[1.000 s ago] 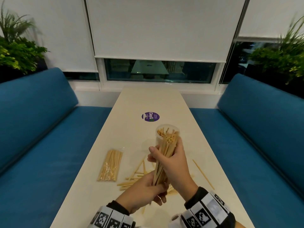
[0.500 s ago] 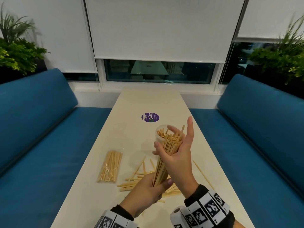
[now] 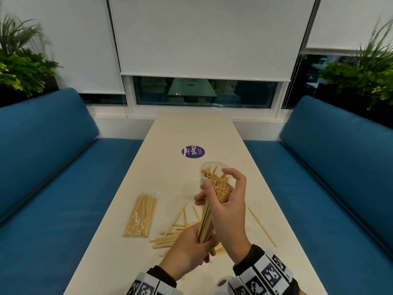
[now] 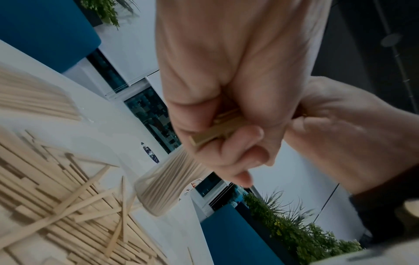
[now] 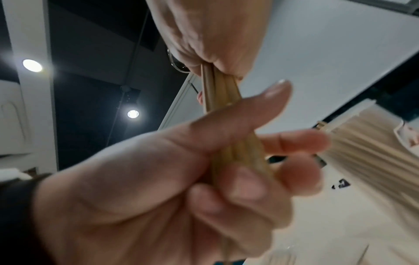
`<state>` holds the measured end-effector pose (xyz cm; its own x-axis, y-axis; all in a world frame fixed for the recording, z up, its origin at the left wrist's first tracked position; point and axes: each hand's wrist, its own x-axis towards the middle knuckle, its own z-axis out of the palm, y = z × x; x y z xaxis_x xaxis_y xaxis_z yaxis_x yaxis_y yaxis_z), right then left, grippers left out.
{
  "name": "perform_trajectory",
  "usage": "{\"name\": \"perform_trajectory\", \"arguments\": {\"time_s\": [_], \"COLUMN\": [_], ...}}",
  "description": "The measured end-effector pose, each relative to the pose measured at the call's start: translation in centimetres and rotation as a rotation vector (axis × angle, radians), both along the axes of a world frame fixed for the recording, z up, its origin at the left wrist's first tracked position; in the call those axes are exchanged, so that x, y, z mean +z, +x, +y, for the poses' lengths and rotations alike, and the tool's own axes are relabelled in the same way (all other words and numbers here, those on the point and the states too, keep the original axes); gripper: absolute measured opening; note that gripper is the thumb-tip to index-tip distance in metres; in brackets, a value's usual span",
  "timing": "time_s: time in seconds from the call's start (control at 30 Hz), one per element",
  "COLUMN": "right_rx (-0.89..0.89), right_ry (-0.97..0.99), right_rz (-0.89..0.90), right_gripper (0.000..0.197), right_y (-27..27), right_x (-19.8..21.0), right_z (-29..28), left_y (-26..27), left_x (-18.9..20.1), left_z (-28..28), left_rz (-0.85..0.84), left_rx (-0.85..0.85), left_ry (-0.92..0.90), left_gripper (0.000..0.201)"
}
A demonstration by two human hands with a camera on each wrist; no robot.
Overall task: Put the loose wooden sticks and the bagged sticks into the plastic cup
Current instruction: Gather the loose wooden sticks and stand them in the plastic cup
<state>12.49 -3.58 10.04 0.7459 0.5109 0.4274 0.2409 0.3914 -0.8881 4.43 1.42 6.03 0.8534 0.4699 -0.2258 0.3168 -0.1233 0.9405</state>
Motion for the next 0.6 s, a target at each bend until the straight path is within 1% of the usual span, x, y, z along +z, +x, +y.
{"name": "perform_trajectory", "arguments": {"time_s": [0.07,0.1,0.17,0.23,0.3,0.33,0.37,0.4,0.47,0.5,0.53,0.57,0.6], "right_rx": [0.062,0.093,0.150,0.181,0.150,0.122,0.087,0.060,0.054,0.062,0.073,0.082,0.088], "right_ry": [-0.013,-0.030,-0.050,-0.055,-0.051,-0.041,-0.024,0.000,0.045,0.060,0.072,0.077,0.075], "right_rz": [0.075,0.118,0.203,0.286,0.330,0.326,0.317,0.304,0.266,0.248,0.230,0.210,0.191], "right_gripper": [0.040,0.036,0.020,0.030,0.034,0.034,0.034,0.034,0.033,0.032,0.031,0.031,0.031], "right_y": [-0.1,-0.1,0.2,0.6,0.8,1.0,1.1,1.3,1.4,1.2,1.0,0.7,0.3], "right_x": [-0.1,-0.1,0.0,0.0,0.5,0.7,0.9,1.2,1.8,2.1,2.3,2.3,2.1], "right_z": [-0.1,-0.1,-0.2,-0.1,0.0,0.0,-0.1,-0.2,-0.3,-0.4,-0.4,-0.3,-0.2], "left_y": [0.0,0.0,0.1,0.2,0.3,0.3,0.3,0.2,-0.3,-0.3,-0.3,-0.1,0.1], "left_x": [-0.1,-0.1,-0.1,-0.1,-0.1,-0.1,-0.1,-0.1,0.0,0.2,0.3,0.5,0.6], "left_z": [0.1,0.1,0.3,0.2,0.2,0.1,0.2,0.4,0.9,1.1,1.2,1.2,1.0], "left_rz": [0.001,-0.001,0.012,0.048,0.017,-0.035,-0.120,-0.220,-0.383,-0.420,-0.438,-0.442,-0.440], "left_rx": [0.007,0.007,0.002,-0.003,0.007,0.006,0.006,0.029,0.155,0.225,0.282,0.336,0.384], "left_ry": [0.013,0.023,0.056,0.067,-0.027,-0.123,-0.244,-0.399,-0.802,-0.985,-1.123,-1.203,-1.237], "left_gripper": [0.016,0.020,0.027,0.030,0.021,0.019,0.026,0.038,0.058,0.063,0.066,0.064,0.060]}}
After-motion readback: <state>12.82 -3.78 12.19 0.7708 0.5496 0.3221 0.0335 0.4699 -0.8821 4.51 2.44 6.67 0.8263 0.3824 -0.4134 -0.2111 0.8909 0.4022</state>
